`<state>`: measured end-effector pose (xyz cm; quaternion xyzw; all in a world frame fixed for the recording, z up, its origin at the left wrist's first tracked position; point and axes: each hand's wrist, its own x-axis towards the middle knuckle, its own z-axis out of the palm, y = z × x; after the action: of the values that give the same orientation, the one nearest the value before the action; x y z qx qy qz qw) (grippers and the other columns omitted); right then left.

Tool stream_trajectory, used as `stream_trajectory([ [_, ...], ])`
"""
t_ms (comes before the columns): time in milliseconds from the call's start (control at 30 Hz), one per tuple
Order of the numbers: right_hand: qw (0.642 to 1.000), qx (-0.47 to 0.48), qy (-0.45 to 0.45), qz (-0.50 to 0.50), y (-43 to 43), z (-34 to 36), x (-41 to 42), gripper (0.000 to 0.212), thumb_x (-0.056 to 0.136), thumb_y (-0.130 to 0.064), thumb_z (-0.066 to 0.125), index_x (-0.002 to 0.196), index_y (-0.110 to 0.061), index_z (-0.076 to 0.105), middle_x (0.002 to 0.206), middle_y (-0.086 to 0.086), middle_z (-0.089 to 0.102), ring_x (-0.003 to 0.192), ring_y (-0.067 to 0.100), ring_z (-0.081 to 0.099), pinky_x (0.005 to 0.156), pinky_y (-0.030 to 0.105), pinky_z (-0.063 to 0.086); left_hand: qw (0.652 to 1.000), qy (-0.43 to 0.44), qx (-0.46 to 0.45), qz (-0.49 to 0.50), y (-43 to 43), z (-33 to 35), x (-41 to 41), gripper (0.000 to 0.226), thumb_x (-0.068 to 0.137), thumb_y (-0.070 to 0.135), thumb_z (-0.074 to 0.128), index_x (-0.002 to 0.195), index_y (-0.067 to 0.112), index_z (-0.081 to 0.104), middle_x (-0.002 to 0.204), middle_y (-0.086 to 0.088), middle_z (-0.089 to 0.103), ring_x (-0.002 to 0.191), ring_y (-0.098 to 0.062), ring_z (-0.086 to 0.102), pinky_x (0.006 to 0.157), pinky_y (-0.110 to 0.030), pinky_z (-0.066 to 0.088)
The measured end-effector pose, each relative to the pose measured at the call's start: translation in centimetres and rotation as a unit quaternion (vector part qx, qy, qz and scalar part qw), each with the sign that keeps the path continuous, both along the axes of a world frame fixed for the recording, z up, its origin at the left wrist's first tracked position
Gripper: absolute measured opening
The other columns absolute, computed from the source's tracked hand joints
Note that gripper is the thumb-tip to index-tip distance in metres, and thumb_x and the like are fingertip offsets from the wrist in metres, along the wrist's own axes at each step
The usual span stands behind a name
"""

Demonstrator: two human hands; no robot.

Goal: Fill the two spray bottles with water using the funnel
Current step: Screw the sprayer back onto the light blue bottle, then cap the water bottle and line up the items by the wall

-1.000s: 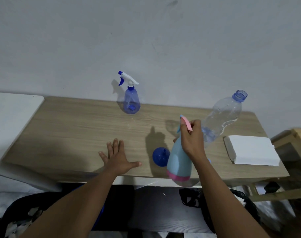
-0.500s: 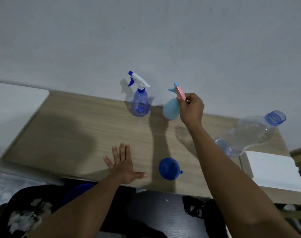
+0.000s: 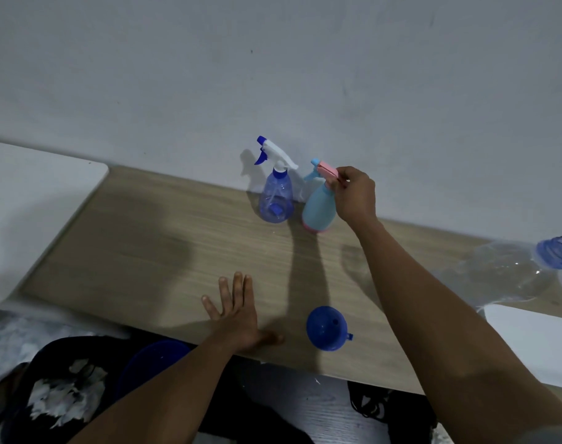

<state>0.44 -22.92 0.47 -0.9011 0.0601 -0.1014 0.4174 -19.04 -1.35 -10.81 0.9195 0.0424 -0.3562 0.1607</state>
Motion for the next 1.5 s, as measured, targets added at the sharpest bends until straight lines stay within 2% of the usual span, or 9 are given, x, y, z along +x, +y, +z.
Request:
stream_trajectory([
  [367, 0.999, -0.023, 0.035, 0.032, -0.4, 0.3, 0.6, 0.019, 0.092, -0.015, 0.065, 0.107, -0.009, 0.072, 0.103, 0.014, 0.072, 0.089, 0.027, 0.064, 0.071, 0.027, 0.043, 1.000, -0.007, -0.006, 0.003, 0.1, -0.1, -0.2, 0.157, 0.047, 0.093, 0.059, 0.143, 0.021, -0.042, 0.145, 0.001, -0.055, 0.130, -0.031, -0.054, 0.104, -0.069, -0.027],
  [467, 1.000, 0.007, 0.023, 0.017, -0.7, 0.3, -0.1, 0.057, 0.087, -0.024, 0.076, 0.138, -0.011, 0.055, 0.135, 0.009, 0.060, 0.115, 0.024, 0.061, 0.091, 0.024, 0.047, 1.000, -0.014, -0.010, 0.004, 0.1, -0.1, -0.4, 0.156, 0.047, 0.093, 0.058, 0.143, 0.021, -0.042, 0.146, 0.001, -0.054, 0.130, -0.030, -0.054, 0.104, -0.068, -0.028],
  [533, 0.999, 0.032, -0.004, 0.002, -0.9, 0.1, -1.7, 0.071, 0.085, -0.028, 0.079, 0.145, -0.013, 0.045, 0.140, 0.007, 0.052, 0.109, 0.022, 0.062, 0.083, 0.014, 0.045, 1.000, -0.018, -0.010, 0.003, 0.1, -0.1, -0.4, 0.155, 0.049, 0.093, 0.057, 0.143, 0.021, -0.042, 0.146, 0.001, -0.054, 0.130, -0.030, -0.054, 0.104, -0.068, -0.029],
  [633, 0.998, 0.047, -0.029, -0.025, -1.7, -1.3, -5.7, 0.062, 0.088, -0.022, 0.075, 0.143, -0.015, 0.046, 0.129, 0.003, 0.053, 0.089, 0.015, 0.062, 0.066, 0.005, 0.042, 1.000, -0.014, -0.013, 0.001, 0.3, -0.2, -0.3, 0.154, 0.051, 0.094, 0.057, 0.142, 0.022, -0.044, 0.145, 0.001, -0.055, 0.132, -0.030, -0.053, 0.104, -0.068, -0.028],
  [767, 0.998, 0.048, -0.007, -0.048, -3.0, -4.7, -13.4, 0.038, 0.095, -0.013, 0.062, 0.132, -0.011, 0.056, 0.106, 0.005, 0.063, 0.079, 0.013, 0.061, 0.075, 0.030, 0.055, 1.000, -0.021, -0.007, 0.005, 0.3, -0.4, -0.2, 0.154, 0.051, 0.093, 0.059, 0.144, 0.022, -0.040, 0.148, 0.001, -0.052, 0.136, -0.031, -0.048, 0.107, -0.069, -0.024],
  [867, 0.997, 0.046, 0.035, -0.057, -4.8, -7.4, -19.7, 0.027, 0.097, -0.008, 0.056, 0.123, -0.009, 0.061, 0.091, 0.002, 0.065, 0.079, 0.014, 0.062, 0.076, 0.033, 0.054, 0.999, -0.033, -0.009, 0.012, 0.1, -0.3, -0.4, 0.153, 0.051, 0.092, 0.062, 0.147, 0.023, -0.036, 0.152, 0.002, -0.048, 0.139, -0.030, -0.044, 0.110, -0.068, -0.021],
  [1100, 0.989, 0.011, 0.098, -0.112, -11.0, -11.1, -29.3, 0.027, 0.092, 0.000, 0.059, 0.116, -0.006, 0.069, 0.104, 0.003, 0.066, 0.096, 0.017, 0.063, 0.090, 0.026, 0.048, 0.994, -0.100, -0.005, 0.050, -1.4, 0.2, -1.0, 0.129, 0.063, 0.077, 0.070, 0.158, 0.029, -0.003, 0.166, -0.002, -0.015, 0.152, -0.033, -0.015, 0.119, -0.057, 0.002],
  [1300, 0.982, -0.056, 0.143, -0.111, -16.6, -11.0, -28.4, 0.030, 0.090, 0.000, 0.059, 0.118, -0.004, 0.069, 0.117, 0.015, 0.056, 0.103, 0.032, 0.059, 0.089, 0.030, 0.044, 0.938, -0.293, -0.167, 0.084, -9.7, 5.2, 0.2, 0.083, 0.083, 0.039, 0.071, 0.152, 0.017, 0.032, 0.159, -0.006, 0.034, 0.146, -0.023, 0.031, 0.120, -0.040, 0.027],
  [1500, 0.971, -0.120, 0.202, -0.035, -18.9, -11.4, -28.0, 0.020, 0.086, -0.001, 0.056, 0.093, -0.005, 0.074, 0.093, 0.012, 0.061, 0.092, 0.035, 0.064, 0.071, 0.027, 0.041, 0.876, -0.323, -0.353, 0.059, -20.8, 11.9, -0.1, 0.085, 0.078, 0.035, 0.080, 0.149, 0.029, 0.034, 0.155, 0.006, 0.034, 0.143, -0.009, 0.031, 0.110, -0.021, 0.026],
])
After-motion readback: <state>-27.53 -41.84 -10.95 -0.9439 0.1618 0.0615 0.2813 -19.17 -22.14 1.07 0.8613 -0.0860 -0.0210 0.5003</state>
